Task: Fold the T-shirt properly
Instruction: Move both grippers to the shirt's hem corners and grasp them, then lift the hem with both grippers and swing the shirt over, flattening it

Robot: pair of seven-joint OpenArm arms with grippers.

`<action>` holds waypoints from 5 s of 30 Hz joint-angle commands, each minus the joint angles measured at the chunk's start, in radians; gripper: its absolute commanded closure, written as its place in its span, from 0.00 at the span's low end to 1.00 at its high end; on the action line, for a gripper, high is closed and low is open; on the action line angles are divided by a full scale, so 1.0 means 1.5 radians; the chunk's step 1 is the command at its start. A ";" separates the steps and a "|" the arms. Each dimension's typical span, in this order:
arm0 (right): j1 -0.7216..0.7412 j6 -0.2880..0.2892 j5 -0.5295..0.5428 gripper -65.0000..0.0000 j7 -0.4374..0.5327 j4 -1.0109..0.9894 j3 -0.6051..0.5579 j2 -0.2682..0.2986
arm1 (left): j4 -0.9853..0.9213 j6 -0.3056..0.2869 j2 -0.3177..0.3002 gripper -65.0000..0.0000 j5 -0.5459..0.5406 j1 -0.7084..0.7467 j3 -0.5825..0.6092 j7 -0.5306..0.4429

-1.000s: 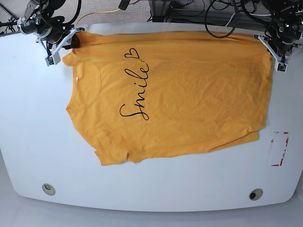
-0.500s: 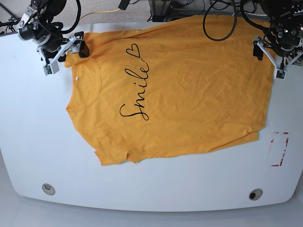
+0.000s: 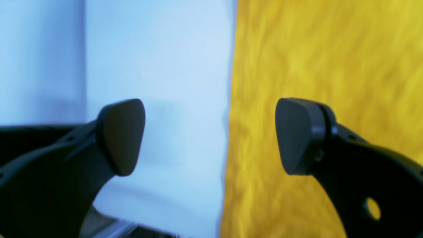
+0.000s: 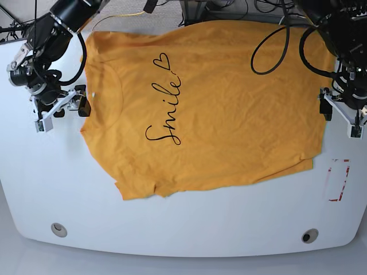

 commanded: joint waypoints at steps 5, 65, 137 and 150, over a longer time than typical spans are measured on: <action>0.142 0.004 -0.017 0.19 0.014 -0.184 0.001 0.045 | -0.059 0.006 -0.012 0.11 -0.001 -0.120 -0.001 -0.010; 0.344 0.004 -0.017 0.78 0.440 -0.767 -0.344 0.133 | -0.858 0.134 -0.073 0.10 -0.001 -0.434 0.109 -0.458; 0.736 0.004 -0.013 1.00 0.090 -0.436 -0.338 0.251 | -0.221 0.131 -0.100 1.00 -0.006 -0.656 0.155 -0.115; 0.724 0.004 0.069 1.00 0.075 -0.402 -0.371 0.285 | -0.218 0.084 -0.097 1.00 -0.007 -0.706 0.155 -0.071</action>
